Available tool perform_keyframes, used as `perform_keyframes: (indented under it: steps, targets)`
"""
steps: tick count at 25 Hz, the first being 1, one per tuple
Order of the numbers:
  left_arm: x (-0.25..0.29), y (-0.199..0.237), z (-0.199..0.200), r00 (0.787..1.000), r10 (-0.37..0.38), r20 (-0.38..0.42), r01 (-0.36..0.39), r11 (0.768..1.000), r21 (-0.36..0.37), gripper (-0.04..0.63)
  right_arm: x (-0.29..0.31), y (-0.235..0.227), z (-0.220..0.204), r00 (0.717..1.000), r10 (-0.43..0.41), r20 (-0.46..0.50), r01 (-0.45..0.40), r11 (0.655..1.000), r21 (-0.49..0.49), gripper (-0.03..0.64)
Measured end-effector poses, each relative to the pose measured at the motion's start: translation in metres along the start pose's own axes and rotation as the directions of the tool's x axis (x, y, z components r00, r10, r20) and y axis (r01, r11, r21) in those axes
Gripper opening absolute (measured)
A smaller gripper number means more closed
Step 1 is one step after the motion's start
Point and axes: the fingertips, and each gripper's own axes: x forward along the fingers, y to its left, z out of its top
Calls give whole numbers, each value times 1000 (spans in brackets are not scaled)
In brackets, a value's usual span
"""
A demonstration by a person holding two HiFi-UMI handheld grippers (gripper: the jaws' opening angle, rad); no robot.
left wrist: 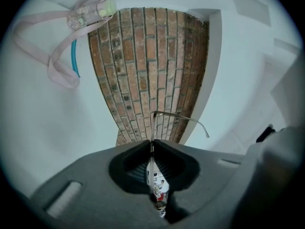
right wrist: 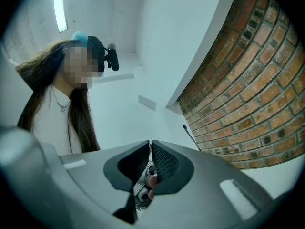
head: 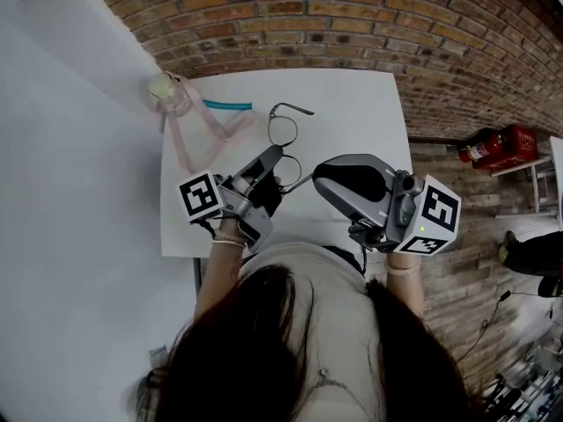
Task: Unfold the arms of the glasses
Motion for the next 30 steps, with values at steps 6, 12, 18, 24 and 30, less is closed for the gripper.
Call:
perform_keyframes:
  steps: [6, 12, 18, 24, 30]
  targets:
    - [-2, 4, 3, 1000, 9, 30, -8, 999, -35, 26, 0, 4, -2, 1000, 12, -10, -12, 1000, 1, 26]
    - [-3, 6, 4, 999, 14, 41, -12, 999, -48, 26, 1, 5, -3, 1000, 16, -18, -16, 1000, 0, 26]
    - [-2, 8, 2, 1000, 10, 30, -8, 999, -43, 26, 1, 3, -3, 1000, 1, -18, -2, 1000, -10, 26]
    - [-1, 8, 3, 999, 6, 31, -4, 999, -44, 25, -2, -3, 1, 1000, -29, 4, 29, 1000, -4, 29]
    - [-2, 9, 1, 1000, 4, 31, -2, 998, -61, 25, -2, -6, 0, 999, -54, 4, 54, 998, -12, 44]
